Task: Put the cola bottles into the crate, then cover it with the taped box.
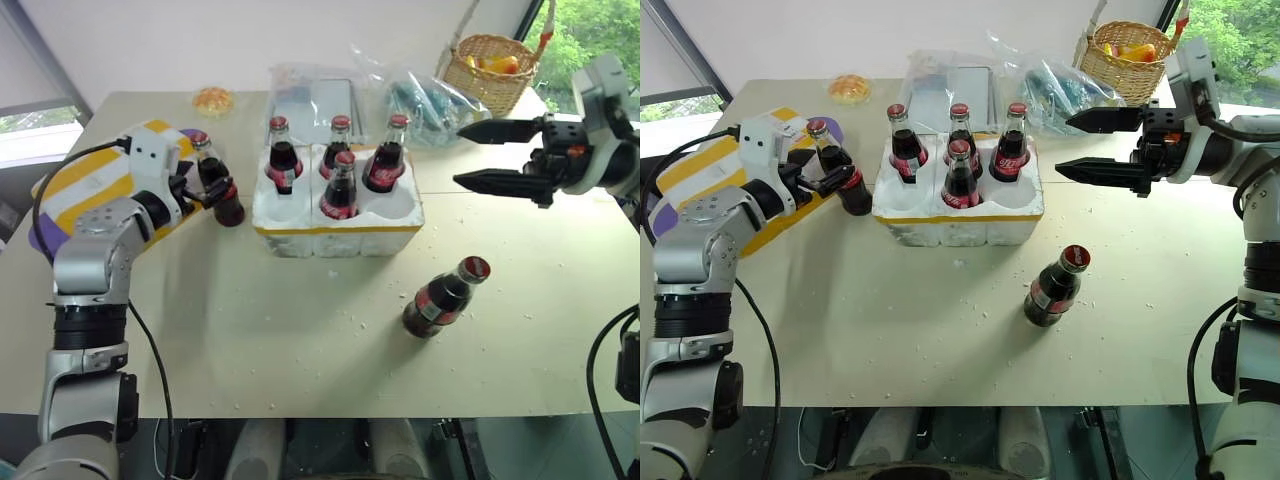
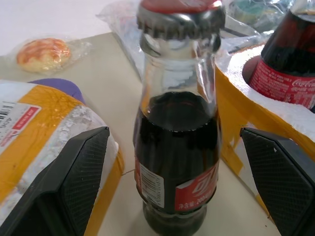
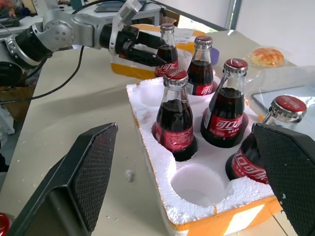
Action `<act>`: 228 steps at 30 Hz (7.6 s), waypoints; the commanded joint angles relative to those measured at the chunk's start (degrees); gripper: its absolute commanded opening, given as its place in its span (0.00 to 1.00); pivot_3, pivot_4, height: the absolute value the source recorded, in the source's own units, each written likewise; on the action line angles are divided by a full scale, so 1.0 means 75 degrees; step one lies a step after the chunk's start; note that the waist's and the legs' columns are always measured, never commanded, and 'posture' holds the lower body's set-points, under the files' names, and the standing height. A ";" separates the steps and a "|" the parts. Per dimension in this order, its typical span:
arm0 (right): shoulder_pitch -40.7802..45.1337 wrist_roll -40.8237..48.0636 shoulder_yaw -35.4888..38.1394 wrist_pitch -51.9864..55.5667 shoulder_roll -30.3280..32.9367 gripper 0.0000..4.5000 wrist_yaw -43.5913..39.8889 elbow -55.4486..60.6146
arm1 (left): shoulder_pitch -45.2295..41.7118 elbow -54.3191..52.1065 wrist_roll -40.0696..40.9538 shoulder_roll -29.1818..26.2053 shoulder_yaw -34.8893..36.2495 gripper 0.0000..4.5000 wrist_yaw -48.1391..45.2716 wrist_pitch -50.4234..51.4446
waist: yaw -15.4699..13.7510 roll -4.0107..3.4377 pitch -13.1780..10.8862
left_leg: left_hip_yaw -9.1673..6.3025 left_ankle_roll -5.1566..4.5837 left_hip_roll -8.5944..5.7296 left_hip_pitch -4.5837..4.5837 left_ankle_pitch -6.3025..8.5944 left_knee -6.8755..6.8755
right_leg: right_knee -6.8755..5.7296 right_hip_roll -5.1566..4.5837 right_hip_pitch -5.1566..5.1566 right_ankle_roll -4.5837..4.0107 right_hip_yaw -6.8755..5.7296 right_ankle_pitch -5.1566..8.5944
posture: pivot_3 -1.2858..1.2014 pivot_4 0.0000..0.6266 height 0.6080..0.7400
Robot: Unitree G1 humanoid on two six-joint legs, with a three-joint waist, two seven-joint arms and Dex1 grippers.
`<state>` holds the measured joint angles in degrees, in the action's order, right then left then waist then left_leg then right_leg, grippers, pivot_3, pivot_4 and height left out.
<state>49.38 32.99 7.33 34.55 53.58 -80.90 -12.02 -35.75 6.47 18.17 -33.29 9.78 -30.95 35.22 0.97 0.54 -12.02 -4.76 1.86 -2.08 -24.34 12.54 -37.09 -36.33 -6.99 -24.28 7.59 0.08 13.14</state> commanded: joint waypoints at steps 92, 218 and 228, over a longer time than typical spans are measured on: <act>-0.1072 0.0461 0.1075 0.0006 0.0644 1.00 0.0762 0.0868 | -0.2491 -0.0947 0.2301 -0.2845 -0.0490 0.99 -0.6417 0.2181 | 0.0034 0.0029 -0.0024 | 0.0000 -0.0001 0.0002 -0.0018 -0.0001 0.0001 | 0.0002 0.0003 -0.0017 0.0010 0.0003 -0.0006 | 0.52 0.24 0.98; -0.1490 0.0625 0.1245 0.0335 0.1188 0.98 0.0159 0.1003 | 0.5847 -0.3806 -0.1809 -0.3618 0.3536 1.00 -0.2372 -0.1296 | 0.0016 0.0018 -0.0028 | 0.0046 -0.0007 0.0038 0.0002 0.0004 0.0019 | 0.0028 0.0025 -0.0021 -0.0036 0.0039 -0.0001 | 0.52 0.24 0.98; -0.1553 0.1807 0.1813 0.1217 0.1049 0.98 0.0827 0.2281 | 0.6393 -0.0275 -0.4477 -0.3827 0.3203 1.00 0.0422 -0.4893 | -0.0011 0.0014 -0.0024 | 0.0072 -0.0003 0.0058 0.0007 0.0007 0.0016 | 0.0038 0.0026 -0.0025 -0.0062 0.0044 -0.0011 | 0.52 0.24 0.98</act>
<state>36.93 44.75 18.73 43.47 61.19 -75.41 3.46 13.02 0.67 -12.98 -60.77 34.94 -30.86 2.36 0.89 0.64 -12.19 -4.19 1.84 -1.64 -24.32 12.59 -36.97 -36.03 -6.80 -24.50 7.12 0.43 13.05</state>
